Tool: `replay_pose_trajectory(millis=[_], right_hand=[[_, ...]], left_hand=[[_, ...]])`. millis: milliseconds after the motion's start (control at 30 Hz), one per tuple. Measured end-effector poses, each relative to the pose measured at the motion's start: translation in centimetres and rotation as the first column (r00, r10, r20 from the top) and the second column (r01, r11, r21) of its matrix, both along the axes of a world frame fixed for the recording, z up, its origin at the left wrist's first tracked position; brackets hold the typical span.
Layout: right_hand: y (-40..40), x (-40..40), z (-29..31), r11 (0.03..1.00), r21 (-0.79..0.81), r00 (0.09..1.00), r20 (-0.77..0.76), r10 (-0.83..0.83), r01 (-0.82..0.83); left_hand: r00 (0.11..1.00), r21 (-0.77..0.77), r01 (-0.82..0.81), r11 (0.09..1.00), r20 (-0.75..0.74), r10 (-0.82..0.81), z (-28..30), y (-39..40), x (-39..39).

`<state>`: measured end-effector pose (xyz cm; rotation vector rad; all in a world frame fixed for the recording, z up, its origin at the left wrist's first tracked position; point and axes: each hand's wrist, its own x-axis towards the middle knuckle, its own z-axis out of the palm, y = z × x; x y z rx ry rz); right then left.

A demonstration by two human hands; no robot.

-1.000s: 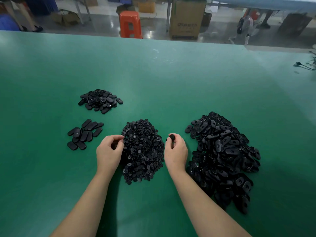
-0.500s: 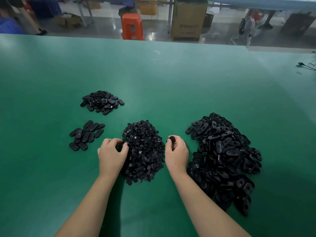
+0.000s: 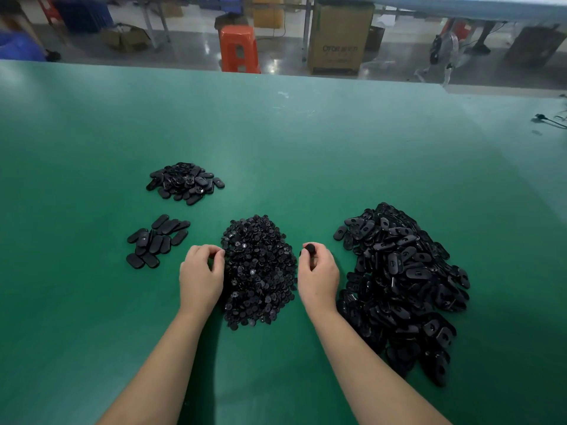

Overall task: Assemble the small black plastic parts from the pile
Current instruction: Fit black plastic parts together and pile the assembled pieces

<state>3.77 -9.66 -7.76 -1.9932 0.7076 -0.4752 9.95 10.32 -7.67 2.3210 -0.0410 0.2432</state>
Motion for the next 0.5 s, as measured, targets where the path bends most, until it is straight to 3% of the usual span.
replay_pose_trajectory(millis=[267,367,500], right_hand=[[0.0,0.0,-0.1,0.99,0.136,0.996,0.076,-0.047,0.036],[0.1,0.0,-0.3,0.989,0.138,0.995,0.087,-0.056,0.043],[0.0,-0.1,-0.2,0.989,0.142,0.996,0.074,-0.053,0.042]], left_hand=[[0.992,-0.306,-0.122,0.944,-0.058,0.109,0.3,0.2,-0.3],[0.981,-0.483,-0.19,0.855,-0.127,0.146,1.4,-0.1,-0.4],[0.98,-0.675,-0.147,0.723,-0.196,0.016,2.8,-2.0,-1.5]])
